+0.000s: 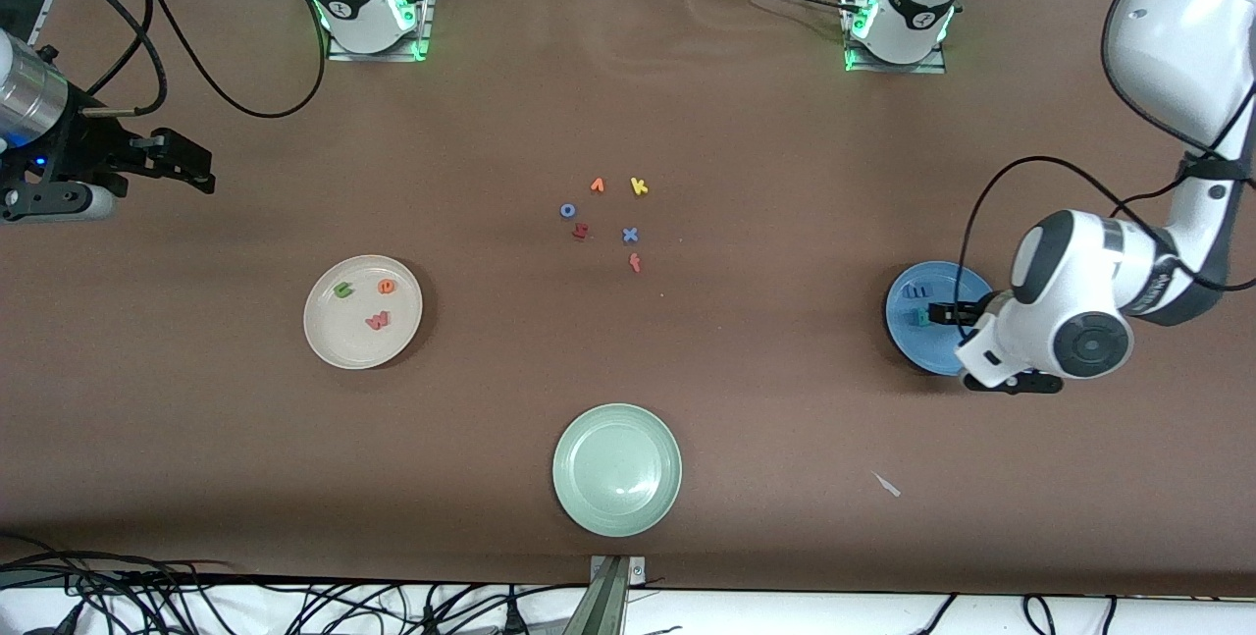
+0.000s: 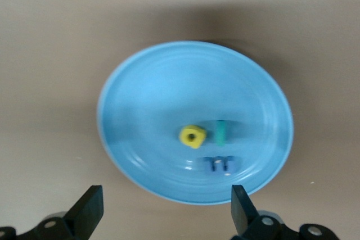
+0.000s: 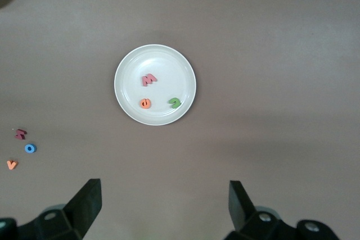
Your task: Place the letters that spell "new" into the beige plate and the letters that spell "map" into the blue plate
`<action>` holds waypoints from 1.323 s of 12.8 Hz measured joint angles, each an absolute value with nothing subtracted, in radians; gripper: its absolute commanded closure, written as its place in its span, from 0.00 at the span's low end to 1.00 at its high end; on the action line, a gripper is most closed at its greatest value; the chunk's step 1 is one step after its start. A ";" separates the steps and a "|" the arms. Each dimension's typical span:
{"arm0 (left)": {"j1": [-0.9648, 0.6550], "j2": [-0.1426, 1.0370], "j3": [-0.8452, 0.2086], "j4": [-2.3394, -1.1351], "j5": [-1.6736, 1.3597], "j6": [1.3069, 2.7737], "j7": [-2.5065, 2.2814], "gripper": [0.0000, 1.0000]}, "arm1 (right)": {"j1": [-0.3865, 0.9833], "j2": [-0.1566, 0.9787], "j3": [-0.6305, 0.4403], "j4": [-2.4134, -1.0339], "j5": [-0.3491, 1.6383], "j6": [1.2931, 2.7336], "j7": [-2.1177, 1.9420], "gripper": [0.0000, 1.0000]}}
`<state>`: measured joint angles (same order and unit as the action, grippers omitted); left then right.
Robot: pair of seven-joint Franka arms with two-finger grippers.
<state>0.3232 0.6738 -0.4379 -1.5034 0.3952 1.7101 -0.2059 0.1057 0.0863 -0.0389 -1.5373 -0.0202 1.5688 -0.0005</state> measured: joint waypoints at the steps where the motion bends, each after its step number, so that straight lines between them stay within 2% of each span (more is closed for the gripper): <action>1: 0.344 0.652 -0.440 -1.498 0.393 1.693 -0.183 0.00 | 0.106 0.087 -0.039 -1.537 -0.020 1.569 -0.001 0.00; 6: 0.403 0.520 -0.431 -1.481 0.251 1.625 -0.099 0.00 | 0.106 0.087 -0.039 -1.536 -0.020 1.569 0.000 0.00; 7: 0.394 0.481 -0.384 -1.480 0.184 1.622 -0.051 0.00 | 0.106 0.088 -0.039 -1.536 -0.020 1.569 0.000 0.00; 10: 0.254 0.337 -0.139 -1.481 0.002 1.591 0.041 0.00 | 0.106 0.088 -0.039 -1.536 -0.020 1.569 0.000 0.00; 11: 0.222 0.287 -0.104 -1.481 -0.010 1.585 0.043 0.00 | 0.106 0.088 -0.039 -1.535 -0.020 1.569 0.000 0.00; 14: 0.184 0.146 -0.092 -1.484 -0.010 1.565 0.043 0.00 | 0.106 0.089 -0.039 -1.535 -0.020 1.569 0.000 0.00; 17: 0.178 0.058 -0.092 -1.502 -0.010 1.545 0.043 0.00 | 0.106 0.089 -0.039 -1.535 -0.023 1.569 0.000 0.00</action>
